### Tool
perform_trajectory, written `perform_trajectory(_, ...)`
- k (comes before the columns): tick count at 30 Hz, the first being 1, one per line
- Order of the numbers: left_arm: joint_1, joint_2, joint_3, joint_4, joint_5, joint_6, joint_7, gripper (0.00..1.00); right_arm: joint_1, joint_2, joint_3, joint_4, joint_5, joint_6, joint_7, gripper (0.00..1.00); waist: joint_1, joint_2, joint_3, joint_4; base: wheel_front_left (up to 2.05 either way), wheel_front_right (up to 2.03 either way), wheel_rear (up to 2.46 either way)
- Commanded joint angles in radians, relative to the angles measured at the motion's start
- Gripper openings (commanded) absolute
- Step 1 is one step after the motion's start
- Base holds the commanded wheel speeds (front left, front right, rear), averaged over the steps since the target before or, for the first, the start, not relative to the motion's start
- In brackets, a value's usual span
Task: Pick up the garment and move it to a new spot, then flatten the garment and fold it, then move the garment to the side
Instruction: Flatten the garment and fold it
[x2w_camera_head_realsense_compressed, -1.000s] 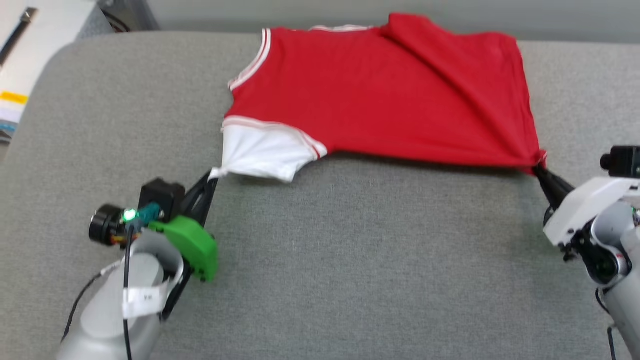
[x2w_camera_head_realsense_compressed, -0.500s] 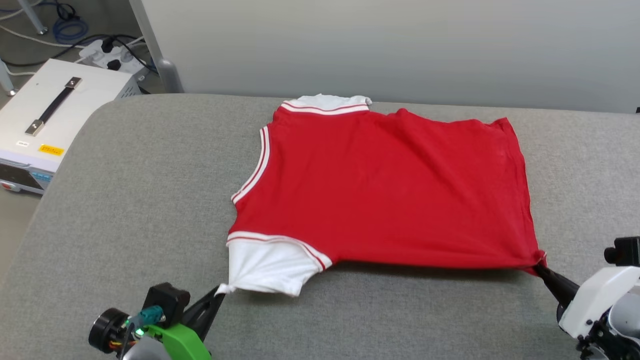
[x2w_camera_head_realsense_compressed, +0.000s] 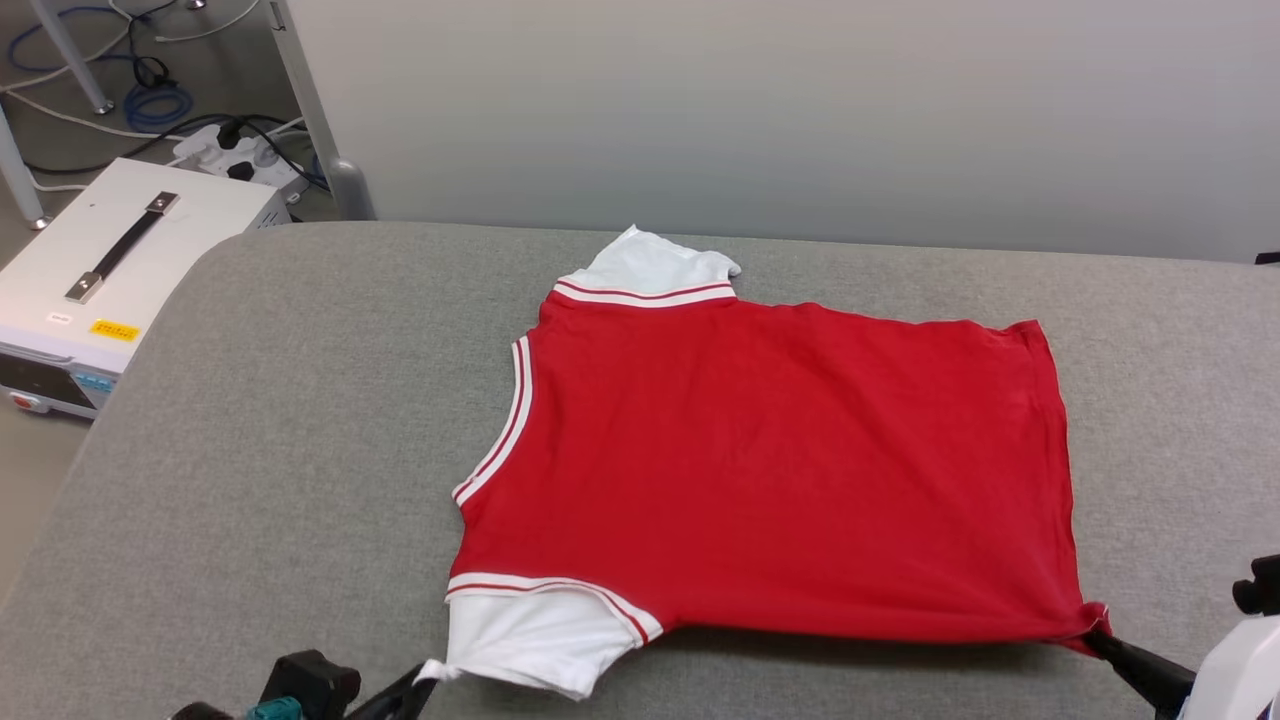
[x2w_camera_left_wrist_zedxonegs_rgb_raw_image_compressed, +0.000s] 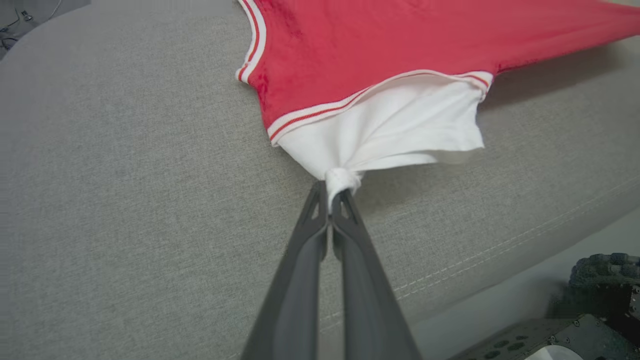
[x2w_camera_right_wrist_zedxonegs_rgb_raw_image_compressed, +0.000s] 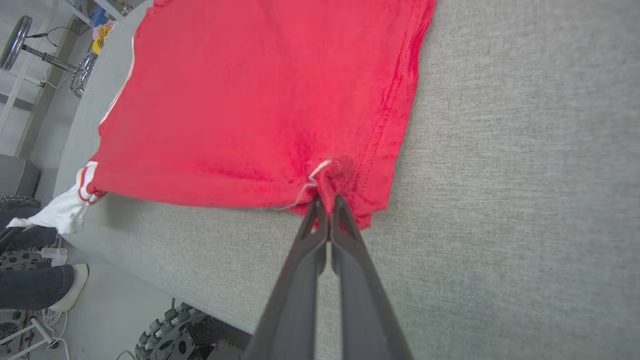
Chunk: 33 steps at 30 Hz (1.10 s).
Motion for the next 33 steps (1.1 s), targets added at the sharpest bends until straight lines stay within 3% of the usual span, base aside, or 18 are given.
perform_trajectory(1,-0.018,0.008,0.013,-0.015,0.007,0.009,-0.012,0.00,0.007,0.007,-0.027,-0.023,-0.018,-0.001,0.016,0.00,0.0001,-0.0001,0.015,-0.003,0.00,0.00,0.00)
perform_trajectory(14,-0.295,-0.026,0.045,0.023,0.043,-0.023,0.019,0.00,-0.130,0.122,-0.152,-0.126,-0.169,-0.001,0.146,0.00,0.0001,-0.0001,0.144,-0.031,0.00,0.00,0.00)
perform_trajectory(21,-0.440,-0.076,0.025,0.152,0.064,-0.055,0.031,0.00,-0.242,0.181,-0.166,-0.068,-0.260,-0.001,0.173,0.00,0.0001,-0.0001,0.207,-0.051,0.00,0.00,0.00)
perform_trajectory(33,-0.623,-0.142,-0.017,0.416,0.070,-0.103,0.041,0.00,-0.374,0.214,-0.132,0.055,-0.331,-0.001,0.166,0.00,0.0001,-0.0001,0.271,-0.073,0.00,0.00,0.00)
